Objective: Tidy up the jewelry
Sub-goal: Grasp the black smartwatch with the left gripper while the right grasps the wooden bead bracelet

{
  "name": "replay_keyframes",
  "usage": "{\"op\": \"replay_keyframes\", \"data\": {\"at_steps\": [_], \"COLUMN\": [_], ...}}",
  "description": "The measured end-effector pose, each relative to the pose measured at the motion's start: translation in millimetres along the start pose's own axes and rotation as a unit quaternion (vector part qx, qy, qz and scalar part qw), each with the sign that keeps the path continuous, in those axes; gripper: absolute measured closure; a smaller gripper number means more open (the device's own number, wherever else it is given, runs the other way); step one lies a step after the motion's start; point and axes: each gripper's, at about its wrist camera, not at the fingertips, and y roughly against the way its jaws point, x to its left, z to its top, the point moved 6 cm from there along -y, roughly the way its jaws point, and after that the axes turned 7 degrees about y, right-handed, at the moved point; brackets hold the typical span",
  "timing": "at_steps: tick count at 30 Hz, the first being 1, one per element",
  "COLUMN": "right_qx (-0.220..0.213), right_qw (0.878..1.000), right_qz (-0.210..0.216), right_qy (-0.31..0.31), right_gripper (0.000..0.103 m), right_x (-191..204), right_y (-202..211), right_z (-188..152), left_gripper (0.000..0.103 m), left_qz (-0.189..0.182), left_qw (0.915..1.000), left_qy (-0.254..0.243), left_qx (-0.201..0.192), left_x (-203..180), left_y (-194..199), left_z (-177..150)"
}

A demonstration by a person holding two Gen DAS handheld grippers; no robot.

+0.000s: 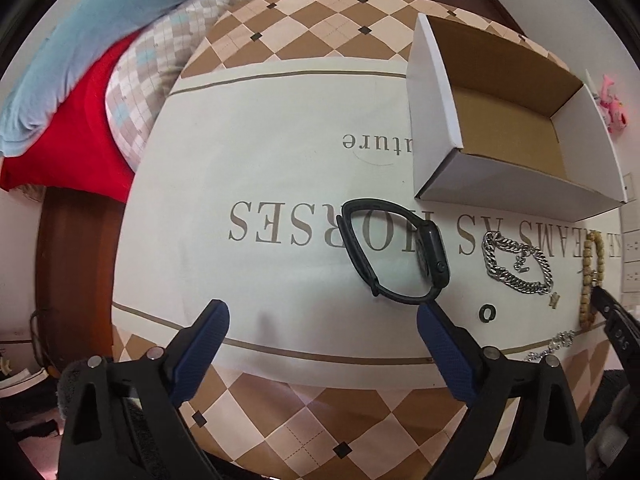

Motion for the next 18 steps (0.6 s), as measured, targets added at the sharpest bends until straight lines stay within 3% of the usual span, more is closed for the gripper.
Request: {"op": "replay_keyframes", "data": {"at_steps": [3, 7, 10, 12, 13, 14, 15, 18], "right_qx": [0.006, -0.019, -0.032, -0.031, -0.031, -0.032, -0.033, -0.032], "right_qw": [1.000, 0.998, 0.997, 0.995, 0.995, 0.995, 0.995, 0.994], "right_qz": [0.021, 0.047, 0.068, 0.084, 0.087, 0.091, 0.093, 0.106], "right_qy": [-0.019, -0.030, -0.035, -0.036, -0.035, -0.031, -0.028, -0.025], "right_gripper": [0.094, 0.094, 0.094, 0.094, 0.094, 0.094, 0.094, 0.094], "right_x": [2, 6, 11, 12, 14, 15, 17, 17], "right_y": [1, 18, 26, 28, 29, 29, 30, 31], "right_z": [-1, 0, -2, -4, -5, -6, -7, -9], "left_gripper": [0.016, 0.022, 0.048, 0.076, 0.081, 0.092, 0.097, 0.097], "left_qz": [-0.026, -0.042, -0.048, -0.046, -0.043, -0.038, -0.034, -0.016], "left_qw": [0.9996, 0.9990, 0.9981, 0.9980, 0.9982, 0.9987, 0.9991, 0.9998], "left_qy": [0.002, 0.015, 0.033, 0.036, 0.033, 0.026, 0.018, -0.005], "left_qx": [0.006, 0.007, 0.022, 0.024, 0.025, 0.021, 0.015, -0.007], "left_x": [1, 0, 0, -1, -2, -5, -8, -13], "left_y": [-1, -8, -19, -26, -29, -32, -34, -33], "left_z": [4, 13, 16, 19, 20, 20, 21, 20]}}
